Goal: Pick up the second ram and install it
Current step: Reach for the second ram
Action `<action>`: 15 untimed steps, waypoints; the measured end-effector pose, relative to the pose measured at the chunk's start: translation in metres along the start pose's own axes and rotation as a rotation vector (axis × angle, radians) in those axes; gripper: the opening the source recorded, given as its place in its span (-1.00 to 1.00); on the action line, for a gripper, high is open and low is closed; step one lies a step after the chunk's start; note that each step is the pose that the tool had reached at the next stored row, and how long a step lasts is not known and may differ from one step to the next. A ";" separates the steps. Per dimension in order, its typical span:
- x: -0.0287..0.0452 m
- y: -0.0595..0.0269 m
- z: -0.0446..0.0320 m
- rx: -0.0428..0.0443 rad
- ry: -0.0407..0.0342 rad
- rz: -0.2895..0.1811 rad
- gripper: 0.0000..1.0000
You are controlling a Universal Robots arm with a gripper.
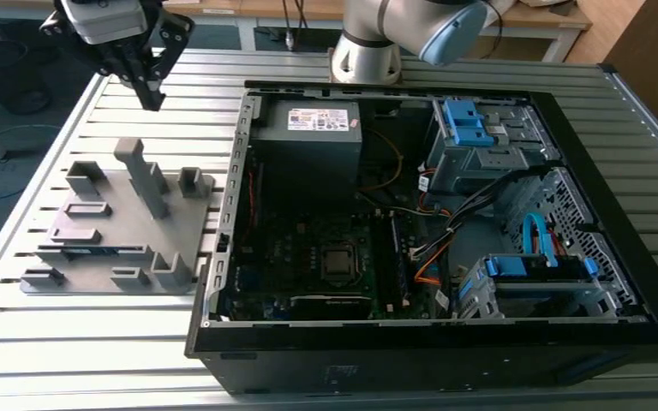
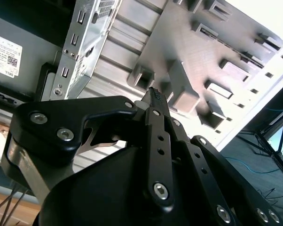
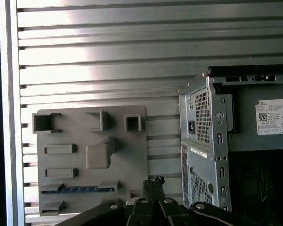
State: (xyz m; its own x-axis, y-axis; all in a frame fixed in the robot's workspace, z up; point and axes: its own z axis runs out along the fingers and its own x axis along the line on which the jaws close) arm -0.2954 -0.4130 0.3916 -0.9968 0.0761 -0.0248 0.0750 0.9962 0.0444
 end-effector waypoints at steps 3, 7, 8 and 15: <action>0.0036 -0.0048 -0.0001 0.0001 0.0001 0.000 -0.80; 0.0064 -0.0135 0.0003 -0.0001 -0.0001 0.000 -0.80; 0.0070 -0.0163 0.0004 0.0000 0.0000 0.000 -0.80; 0.0141 -0.0362 0.0034 0.0000 -0.0001 0.000 -0.80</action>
State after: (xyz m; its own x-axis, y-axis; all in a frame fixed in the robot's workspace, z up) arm -0.3121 -0.4478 0.3862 -0.9968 0.0763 -0.0249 0.0751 0.9962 0.0444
